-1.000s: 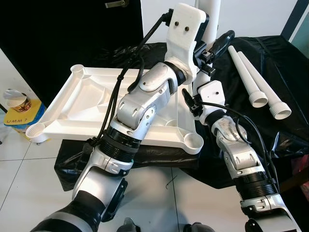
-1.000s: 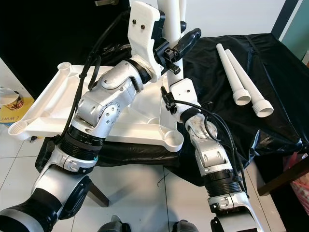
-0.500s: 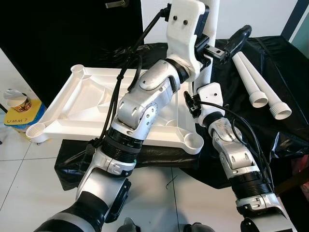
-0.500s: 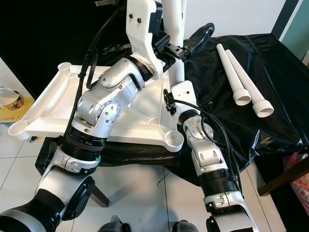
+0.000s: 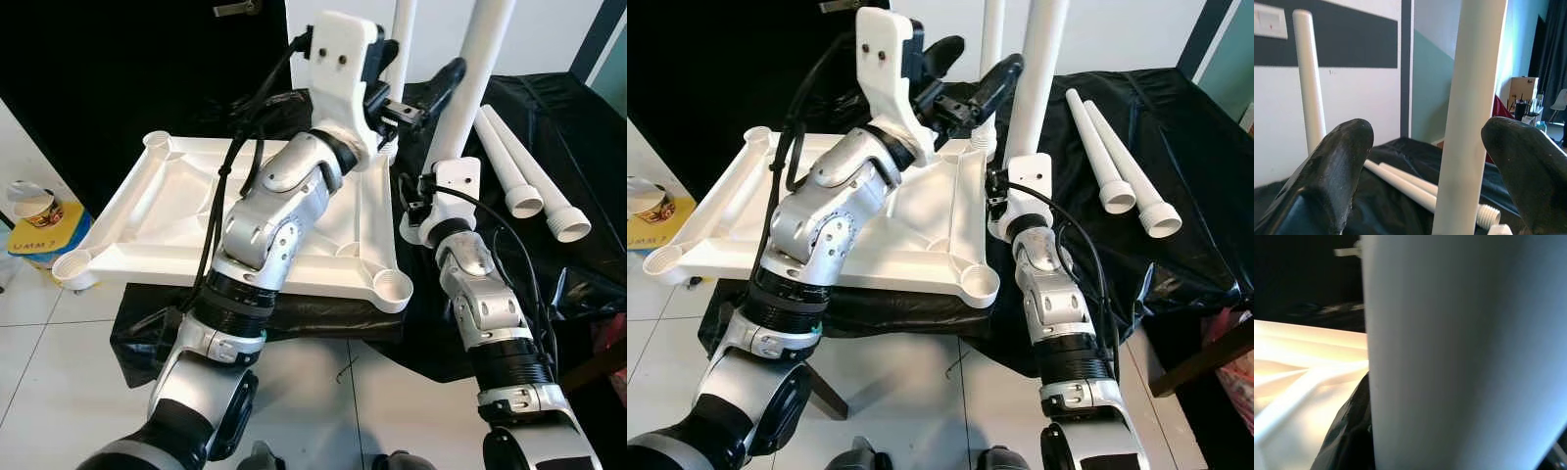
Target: Building children table
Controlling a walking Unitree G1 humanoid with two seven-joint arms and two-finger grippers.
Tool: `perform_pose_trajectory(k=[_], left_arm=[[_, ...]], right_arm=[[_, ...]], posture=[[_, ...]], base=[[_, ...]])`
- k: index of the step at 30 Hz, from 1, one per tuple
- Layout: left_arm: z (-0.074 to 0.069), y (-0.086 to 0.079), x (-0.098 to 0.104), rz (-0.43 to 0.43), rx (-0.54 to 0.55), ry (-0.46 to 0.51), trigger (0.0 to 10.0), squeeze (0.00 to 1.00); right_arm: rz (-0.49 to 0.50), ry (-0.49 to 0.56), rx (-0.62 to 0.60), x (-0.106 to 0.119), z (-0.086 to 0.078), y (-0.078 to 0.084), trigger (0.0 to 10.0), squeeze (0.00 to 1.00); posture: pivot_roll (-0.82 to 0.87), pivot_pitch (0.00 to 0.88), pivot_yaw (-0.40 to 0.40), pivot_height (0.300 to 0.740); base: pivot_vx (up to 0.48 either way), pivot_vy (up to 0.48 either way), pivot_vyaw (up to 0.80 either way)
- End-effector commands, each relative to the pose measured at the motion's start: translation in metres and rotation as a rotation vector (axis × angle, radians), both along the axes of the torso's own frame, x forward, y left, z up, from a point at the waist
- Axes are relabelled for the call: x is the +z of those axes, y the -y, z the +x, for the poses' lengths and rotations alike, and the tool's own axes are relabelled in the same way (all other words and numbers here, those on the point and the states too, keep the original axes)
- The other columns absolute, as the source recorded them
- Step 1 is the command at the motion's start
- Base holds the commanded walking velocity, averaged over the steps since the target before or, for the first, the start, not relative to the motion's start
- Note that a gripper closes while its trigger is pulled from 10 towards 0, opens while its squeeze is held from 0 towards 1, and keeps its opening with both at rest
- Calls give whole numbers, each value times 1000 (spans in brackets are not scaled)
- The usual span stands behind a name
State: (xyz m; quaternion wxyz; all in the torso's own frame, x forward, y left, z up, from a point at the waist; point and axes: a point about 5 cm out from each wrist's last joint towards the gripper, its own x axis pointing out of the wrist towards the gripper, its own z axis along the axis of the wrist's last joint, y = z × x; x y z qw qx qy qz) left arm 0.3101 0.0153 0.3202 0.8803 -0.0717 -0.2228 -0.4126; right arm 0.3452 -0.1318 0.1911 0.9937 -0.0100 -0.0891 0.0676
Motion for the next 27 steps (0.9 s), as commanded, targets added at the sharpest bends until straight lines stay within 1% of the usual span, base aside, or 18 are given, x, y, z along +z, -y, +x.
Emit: perform_pose_trajectory(k=[1, 4, 5, 6, 8, 12, 14, 17, 19, 20, 21, 22, 23, 25, 27], left_arm=[[-1, -6, -6, -10, 21, -6, 10000, 0], [-1, -8, -10, -8, 25, -12, 10000, 0], [-2, -16, -21, 12, 44, -13, 10000, 0], [-3, -18, -25, 20, 50, -14, 10000, 0], [-3, -18, -25, 20, 50, -14, 10000, 0], [-3, -32, -47, 55, 89, -65, 10000, 0], [-3, -32, -47, 55, 89, -65, 10000, 0], [-4, -42, -61, 80, 129, -92, 10000, 0], [-4, -44, -63, 86, 136, -95, 10000, 0], [-5, -46, -67, 93, 143, -100, 10000, 0], [-8, -51, -75, 114, 149, -115, 10000, 0], [-8, -51, -75, 114, 149, -115, 10000, 0], [-10, -53, -80, 127, 143, -121, 10000, 0], [-13, -56, -86, 151, 144, -126, 10000, 0], [-14, -57, -89, 157, 143, -131, 10000, 0]], right_arm=[[45, 0, 42, 1, -4, -4, 10000, 0], [54, 2, 51, 1, -5, -5, 10000, 0], [58, 9, 53, 0, -8, -6, 10000, 0], [59, 12, 54, 0, -9, -6, 10000, 0], [59, 12, 54, 0, -9, -6, 10000, 0], [62, -7, 102, -7, -18, -11, 10000, 0], [62, -7, 102, -7, -18, -11, 10000, 0], [51, -12, 118, -10, -24, -12, 10000, 0], [47, -11, 119, -11, -26, -13, 10000, 0], [39, -8, 141, -12, -28, -14, 10000, 0], [34, -18, 138, -16, -32, -14, 10000, 0], [34, -18, 138, -16, -32, -14, 10000, 0], [35, -23, 137, -18, -33, -13, 10000, 0], [6, -19, 147, -20, -36, -14, 10000, 0], [-10, -21, 155, -21, -37, -14, 10000, 0]], posture=[[-39, 36, 23, 740], [-39, 36, 23, 740], [-39, 42, 20, 740], [-39, 42, 20, 740], [-39, 42, 20, 740], [-44, 55, 22, 740], [-44, 55, 22, 740], [-47, 63, 24, 740], [-47, 63, 24, 740], [-48, 66, 24, 740], [-49, 67, 24, 740], [-49, 67, 24, 740], [-48, 69, 23, 740], [-49, 72, 22, 740], [-49, 71, 21, 740]], base=[[0, 0, 0], [0, 0, 0], [0, 0, 0], [0, 0, 0], [0, 0, 0], [0, 0, 0], [0, 0, 0], [0, 0, 0], [0, 0, 0], [0, 0, 0], [0, 0, 0], [0, 0, 0], [0, 0, 0], [0, 0, 0], [0, 0, 0]])
